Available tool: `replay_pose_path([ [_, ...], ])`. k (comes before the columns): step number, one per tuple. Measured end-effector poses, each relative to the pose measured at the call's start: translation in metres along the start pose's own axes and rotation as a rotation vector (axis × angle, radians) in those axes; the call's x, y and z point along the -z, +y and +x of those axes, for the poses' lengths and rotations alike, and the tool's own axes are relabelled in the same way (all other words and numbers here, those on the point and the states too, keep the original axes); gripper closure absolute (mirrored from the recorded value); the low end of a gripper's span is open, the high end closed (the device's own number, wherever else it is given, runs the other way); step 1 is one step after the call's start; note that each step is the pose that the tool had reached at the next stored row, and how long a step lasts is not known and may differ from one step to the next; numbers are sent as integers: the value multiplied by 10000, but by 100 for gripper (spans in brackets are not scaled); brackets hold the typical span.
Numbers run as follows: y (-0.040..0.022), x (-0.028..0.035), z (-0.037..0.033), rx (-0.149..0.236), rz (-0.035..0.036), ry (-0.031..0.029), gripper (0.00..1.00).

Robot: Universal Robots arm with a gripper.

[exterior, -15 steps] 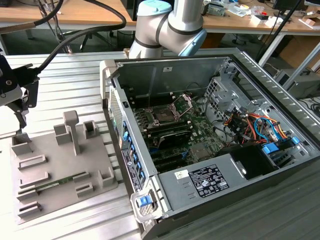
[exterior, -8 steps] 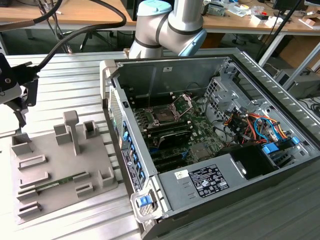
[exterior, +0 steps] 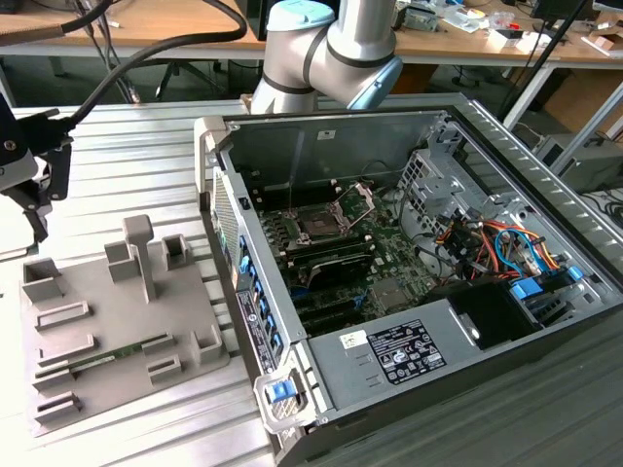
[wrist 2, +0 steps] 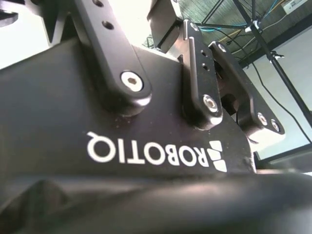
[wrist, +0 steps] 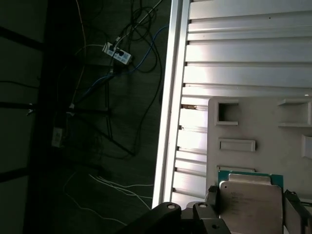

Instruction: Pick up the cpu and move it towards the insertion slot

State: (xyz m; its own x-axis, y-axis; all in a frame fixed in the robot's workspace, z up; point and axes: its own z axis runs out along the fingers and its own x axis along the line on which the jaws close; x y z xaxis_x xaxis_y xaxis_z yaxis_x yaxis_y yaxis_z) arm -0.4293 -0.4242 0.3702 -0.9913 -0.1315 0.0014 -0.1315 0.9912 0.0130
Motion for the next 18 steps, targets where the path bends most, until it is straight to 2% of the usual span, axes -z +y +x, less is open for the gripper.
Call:
replay_pose_path([
  [6, 1, 48, 0, 0, -1, -1, 45],
  [12, 1, 52, -6, -1, 1, 0, 45],
  [18, -4, 52, -41, 0, 0, 0, 45],
])
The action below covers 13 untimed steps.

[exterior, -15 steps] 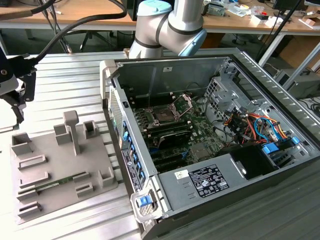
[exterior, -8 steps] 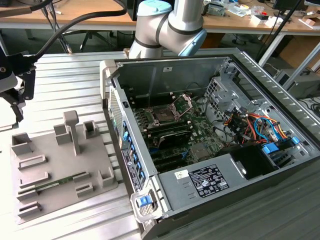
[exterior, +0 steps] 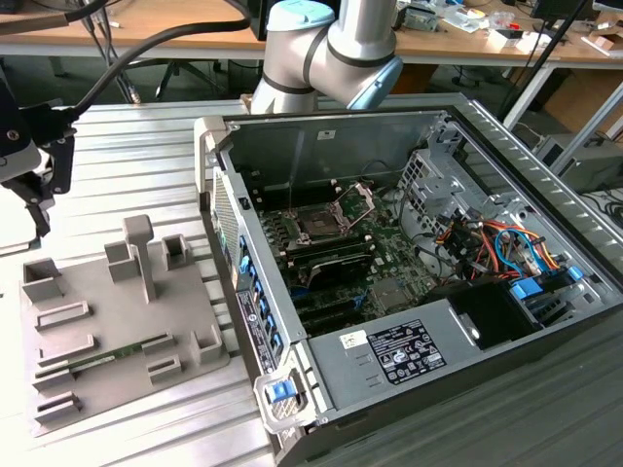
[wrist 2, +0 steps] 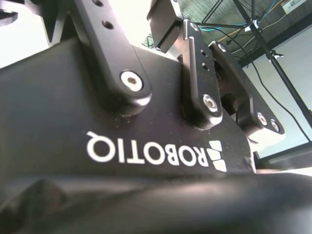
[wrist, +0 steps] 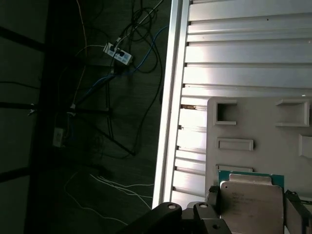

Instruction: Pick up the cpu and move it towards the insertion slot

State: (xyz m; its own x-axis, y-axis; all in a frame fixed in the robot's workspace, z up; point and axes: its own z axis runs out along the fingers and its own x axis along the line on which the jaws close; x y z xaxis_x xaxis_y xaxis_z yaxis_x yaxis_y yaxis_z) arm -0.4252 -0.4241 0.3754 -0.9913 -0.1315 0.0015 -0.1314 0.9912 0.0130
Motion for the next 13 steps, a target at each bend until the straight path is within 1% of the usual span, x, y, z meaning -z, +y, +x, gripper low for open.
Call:
replay_pose_path([
  [13, -9, 0, -69, -1, 0, 0, 45],
])
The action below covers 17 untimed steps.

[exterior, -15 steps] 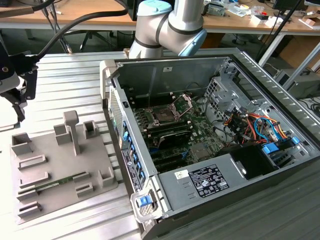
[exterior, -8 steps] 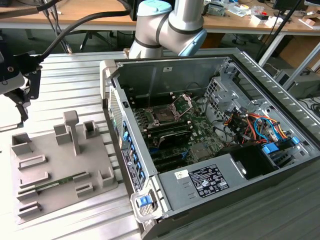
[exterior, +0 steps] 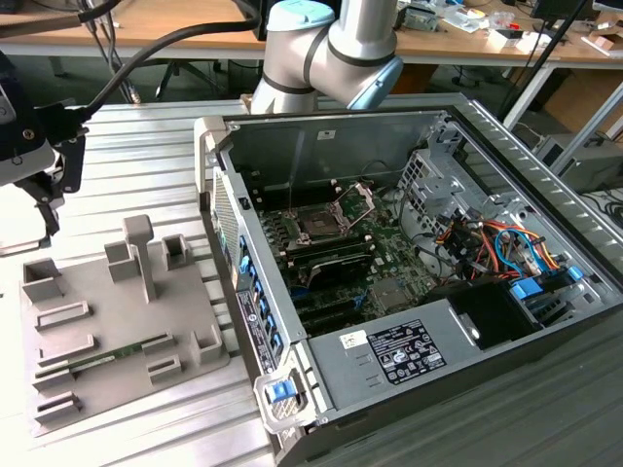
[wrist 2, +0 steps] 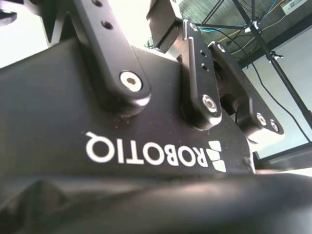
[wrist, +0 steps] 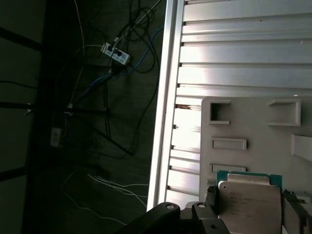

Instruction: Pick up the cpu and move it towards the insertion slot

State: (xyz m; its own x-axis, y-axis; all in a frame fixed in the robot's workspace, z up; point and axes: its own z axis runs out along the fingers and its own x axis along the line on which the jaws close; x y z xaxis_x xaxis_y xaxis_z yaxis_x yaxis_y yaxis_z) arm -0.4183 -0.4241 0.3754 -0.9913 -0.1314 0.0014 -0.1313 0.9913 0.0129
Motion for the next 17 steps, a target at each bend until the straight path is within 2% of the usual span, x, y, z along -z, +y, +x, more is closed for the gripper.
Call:
replay_pose_path([
  [17, -13, 0, -99, 1, 0, 0, 45],
])
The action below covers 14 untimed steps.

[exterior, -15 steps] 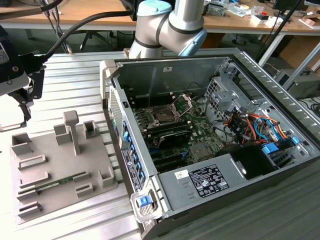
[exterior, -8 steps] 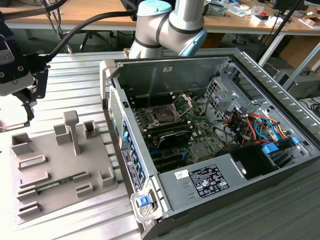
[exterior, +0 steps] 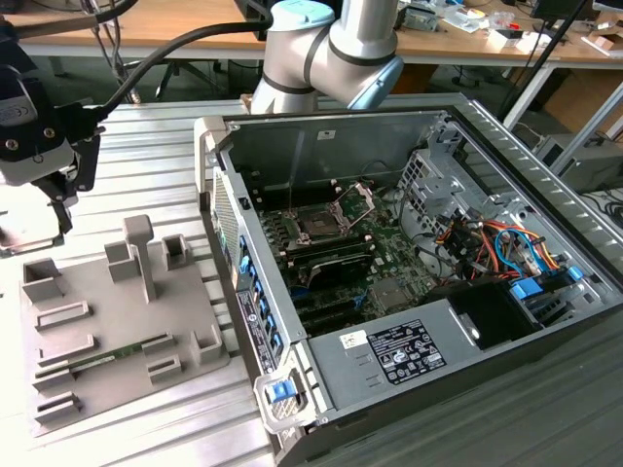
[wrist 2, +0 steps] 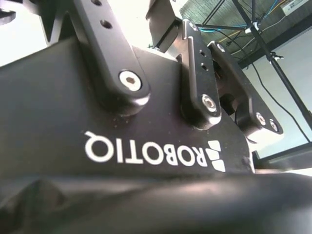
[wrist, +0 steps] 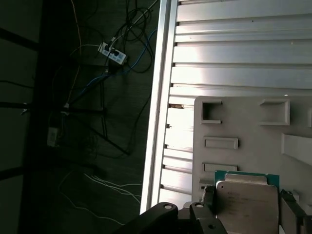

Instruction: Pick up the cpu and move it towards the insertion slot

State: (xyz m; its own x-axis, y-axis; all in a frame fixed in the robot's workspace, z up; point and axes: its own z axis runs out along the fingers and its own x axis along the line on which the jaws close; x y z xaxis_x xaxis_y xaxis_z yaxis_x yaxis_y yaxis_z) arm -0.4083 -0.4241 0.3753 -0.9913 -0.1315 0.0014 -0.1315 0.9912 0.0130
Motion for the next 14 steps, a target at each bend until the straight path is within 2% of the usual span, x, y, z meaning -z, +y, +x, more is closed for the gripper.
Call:
replay_pose_path([
  [14, -12, 0, -92, 0, 1, -1, 45],
])
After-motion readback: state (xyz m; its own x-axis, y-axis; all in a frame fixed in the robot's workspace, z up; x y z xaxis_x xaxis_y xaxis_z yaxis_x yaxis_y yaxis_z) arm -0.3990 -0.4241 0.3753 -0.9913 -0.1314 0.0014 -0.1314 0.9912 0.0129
